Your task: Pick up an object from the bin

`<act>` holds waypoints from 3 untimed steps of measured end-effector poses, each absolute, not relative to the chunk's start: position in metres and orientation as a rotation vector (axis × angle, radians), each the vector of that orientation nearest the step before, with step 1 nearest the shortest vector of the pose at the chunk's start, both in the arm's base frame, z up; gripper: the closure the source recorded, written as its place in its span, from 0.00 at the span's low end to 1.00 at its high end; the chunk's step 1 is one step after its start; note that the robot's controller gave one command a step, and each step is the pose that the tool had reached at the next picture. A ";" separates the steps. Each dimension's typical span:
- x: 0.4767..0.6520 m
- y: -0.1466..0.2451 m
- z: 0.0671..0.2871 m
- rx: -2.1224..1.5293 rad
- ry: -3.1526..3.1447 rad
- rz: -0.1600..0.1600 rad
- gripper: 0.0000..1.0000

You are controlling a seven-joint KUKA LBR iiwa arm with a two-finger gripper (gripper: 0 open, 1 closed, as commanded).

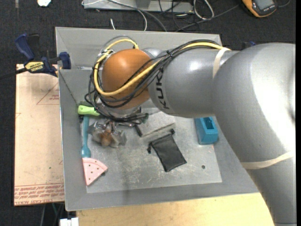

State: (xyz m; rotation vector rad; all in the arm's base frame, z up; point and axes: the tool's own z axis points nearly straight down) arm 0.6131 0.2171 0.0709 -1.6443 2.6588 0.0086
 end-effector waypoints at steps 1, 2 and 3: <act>0.610 0.217 0.103 -1.648 2.667 0.013 1.00; 0.614 0.218 0.136 -1.639 2.655 0.007 1.00; 0.613 0.218 0.142 -1.641 2.658 0.009 1.00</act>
Offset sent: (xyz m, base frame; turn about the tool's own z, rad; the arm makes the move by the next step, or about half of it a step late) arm -0.0027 -0.0006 0.0092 0.0002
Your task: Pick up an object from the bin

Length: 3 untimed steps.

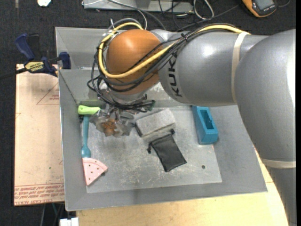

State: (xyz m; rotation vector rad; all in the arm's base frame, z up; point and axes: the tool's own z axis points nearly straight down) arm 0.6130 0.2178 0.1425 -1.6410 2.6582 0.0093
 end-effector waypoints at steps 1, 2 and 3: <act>0.614 0.218 0.145 -1.636 2.657 0.011 1.00; 0.613 0.219 0.163 -1.634 2.659 0.012 1.00; 0.613 0.219 0.211 -1.632 2.662 0.015 1.00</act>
Offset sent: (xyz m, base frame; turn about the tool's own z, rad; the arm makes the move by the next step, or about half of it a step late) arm 0.0003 0.0003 0.0296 0.0016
